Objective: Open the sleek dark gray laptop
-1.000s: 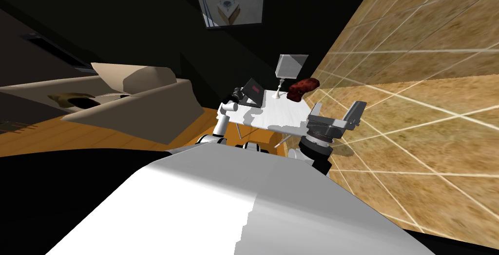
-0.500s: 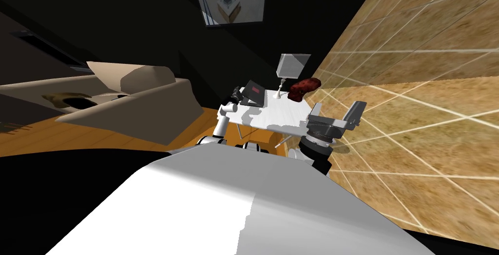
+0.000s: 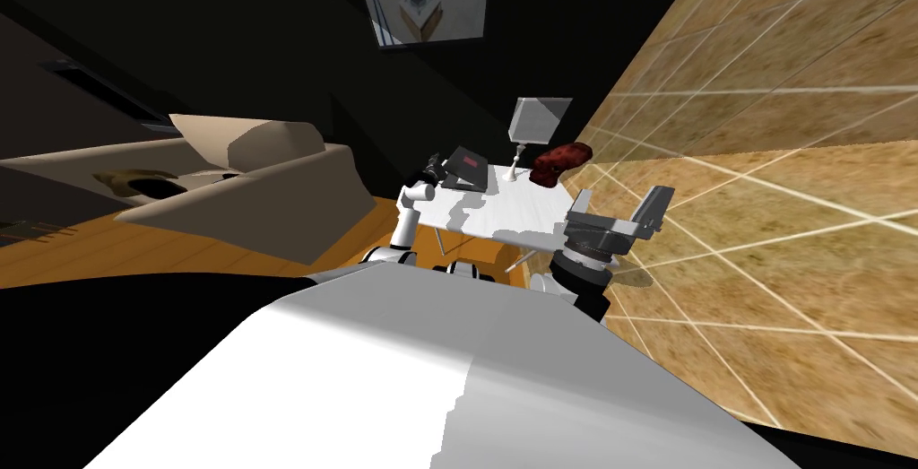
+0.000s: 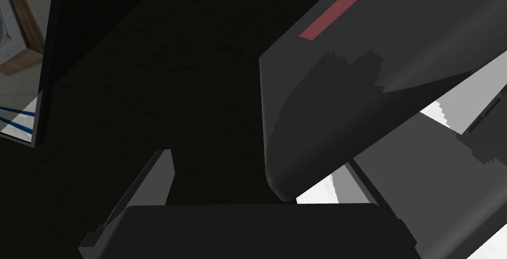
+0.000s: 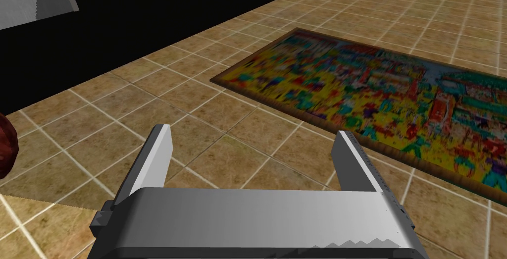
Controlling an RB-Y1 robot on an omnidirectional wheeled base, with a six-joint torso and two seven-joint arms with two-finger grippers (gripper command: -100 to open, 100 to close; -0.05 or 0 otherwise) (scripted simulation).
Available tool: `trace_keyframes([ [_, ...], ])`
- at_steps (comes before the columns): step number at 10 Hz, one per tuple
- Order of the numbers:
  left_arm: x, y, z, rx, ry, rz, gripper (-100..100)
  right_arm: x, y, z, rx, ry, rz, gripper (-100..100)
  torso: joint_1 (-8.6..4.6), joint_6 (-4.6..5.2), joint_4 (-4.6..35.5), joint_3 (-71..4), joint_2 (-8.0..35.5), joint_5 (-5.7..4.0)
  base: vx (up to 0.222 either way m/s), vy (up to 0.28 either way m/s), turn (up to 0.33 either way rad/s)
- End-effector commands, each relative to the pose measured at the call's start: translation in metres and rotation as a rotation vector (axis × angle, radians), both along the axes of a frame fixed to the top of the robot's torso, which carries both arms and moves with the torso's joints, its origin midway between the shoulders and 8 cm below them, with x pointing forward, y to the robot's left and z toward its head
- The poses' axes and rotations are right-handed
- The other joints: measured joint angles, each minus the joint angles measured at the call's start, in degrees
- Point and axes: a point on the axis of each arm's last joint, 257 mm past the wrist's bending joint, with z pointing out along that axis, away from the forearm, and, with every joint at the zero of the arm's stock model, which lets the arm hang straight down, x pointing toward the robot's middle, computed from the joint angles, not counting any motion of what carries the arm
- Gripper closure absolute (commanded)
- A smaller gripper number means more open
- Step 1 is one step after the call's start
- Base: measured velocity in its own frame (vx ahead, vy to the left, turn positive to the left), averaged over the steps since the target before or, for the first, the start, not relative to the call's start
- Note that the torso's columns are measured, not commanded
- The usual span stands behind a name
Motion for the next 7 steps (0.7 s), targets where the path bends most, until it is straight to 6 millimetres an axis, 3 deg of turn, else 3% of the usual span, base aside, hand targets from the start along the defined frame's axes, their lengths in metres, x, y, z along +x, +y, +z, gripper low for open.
trace_keyframes([
  [1, -0.0005, 0.0011, 0.0082, 0.0, 0.0, -0.003, -100, 0.0, 0.0, 0.0, 0.0, 0.0, 0.0, 0, -0.02, -0.01, 0.02, 0.0, 0.0, -0.01, 0.004, -0.009, 0.01],
  [2, -0.0006, 0.0014, 0.008, 0.0, 0.004, -0.004, 0, 0.0, 0.0, 0.0, 0.0, 0.0, 0.0, 0, -0.01, 0.01, -0.05, -0.02, -0.04, 0.01, 0.0, 0.0, 0.0],
  [7, -0.0006, 0.0015, 0.0059, 0.001, 0.008, -0.004, 0, 0.0, 0.0, 0.0, 0.0, 0.0, 0.0, 0, -0.02, 0.01, -0.14, -0.12, -0.18, 0.02, 0.0, 0.0, 0.0],
])
